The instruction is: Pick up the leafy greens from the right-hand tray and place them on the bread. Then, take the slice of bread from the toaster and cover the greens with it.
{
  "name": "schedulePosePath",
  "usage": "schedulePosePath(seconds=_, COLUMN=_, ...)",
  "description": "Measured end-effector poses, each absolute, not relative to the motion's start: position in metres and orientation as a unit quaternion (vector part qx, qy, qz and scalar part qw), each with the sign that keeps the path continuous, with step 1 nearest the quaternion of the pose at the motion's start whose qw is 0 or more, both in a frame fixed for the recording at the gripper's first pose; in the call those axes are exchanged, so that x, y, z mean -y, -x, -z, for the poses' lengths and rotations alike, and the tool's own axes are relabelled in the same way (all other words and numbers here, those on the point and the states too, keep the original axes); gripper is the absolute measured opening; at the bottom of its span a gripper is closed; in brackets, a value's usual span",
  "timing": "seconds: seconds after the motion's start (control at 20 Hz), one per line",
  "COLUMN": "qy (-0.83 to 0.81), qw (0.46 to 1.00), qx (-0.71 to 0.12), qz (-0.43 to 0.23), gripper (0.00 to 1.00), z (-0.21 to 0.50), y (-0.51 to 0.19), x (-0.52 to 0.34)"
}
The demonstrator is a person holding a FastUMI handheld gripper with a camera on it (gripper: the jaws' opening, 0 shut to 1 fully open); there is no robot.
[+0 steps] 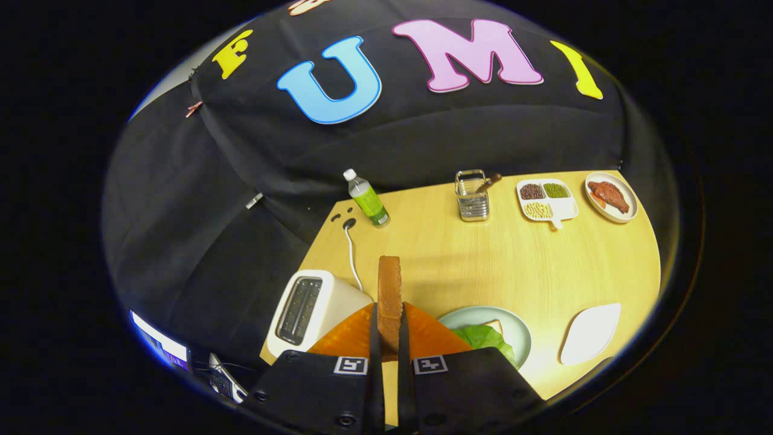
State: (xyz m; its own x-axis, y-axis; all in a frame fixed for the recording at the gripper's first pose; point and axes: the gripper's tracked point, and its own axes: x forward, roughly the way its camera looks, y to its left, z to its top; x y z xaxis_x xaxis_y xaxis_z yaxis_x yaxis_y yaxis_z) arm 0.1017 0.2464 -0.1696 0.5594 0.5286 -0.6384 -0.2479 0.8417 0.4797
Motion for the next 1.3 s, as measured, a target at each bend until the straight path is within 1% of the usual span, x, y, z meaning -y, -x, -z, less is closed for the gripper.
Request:
schedulePosePath(seconds=0.2, qy=-0.182, qw=0.842, qx=-0.454, qz=-0.229, gripper=0.13, z=0.215, y=-0.085, x=-0.235)
schedulePosePath(seconds=0.5, qy=-0.171, qw=0.825, qx=-0.488, qz=-0.227, gripper=0.13, z=0.265, y=-0.073, x=-0.22)
schedulePosePath(seconds=0.7, qy=-0.143, qw=0.831, qx=-0.494, qz=-0.212, gripper=0.13, z=0.286, y=-0.069, x=-0.198)
schedulePosePath(seconds=0.85, qy=-0.157, qw=0.83, qx=-0.495, qz=-0.202, gripper=0.13, z=0.296, y=-0.072, x=-0.187)
schedulePosePath(seconds=0.95, qy=-0.156, qw=0.831, qx=-0.499, qz=-0.19, gripper=0.16, z=0.304, y=-0.074, x=-0.176)
schedulePosePath(seconds=1.05, qy=-0.148, qw=0.833, qx=-0.501, qz=-0.182, gripper=0.24, z=0.311, y=-0.073, x=-0.166)
schedulePosePath(seconds=1.1, qy=-0.134, qw=0.836, qx=-0.501, qz=-0.176, gripper=0.31, z=0.318, y=-0.074, x=-0.158)
schedulePosePath(seconds=1.25, qy=-0.11, qw=0.844, qx=-0.493, qz=-0.179, gripper=0.73, z=0.319, y=-0.072, x=-0.144)
schedulePosePath(seconds=1.3, qy=-0.106, qw=0.848, qx=-0.486, qz=-0.185, gripper=0.8, z=0.315, y=-0.074, x=-0.141)
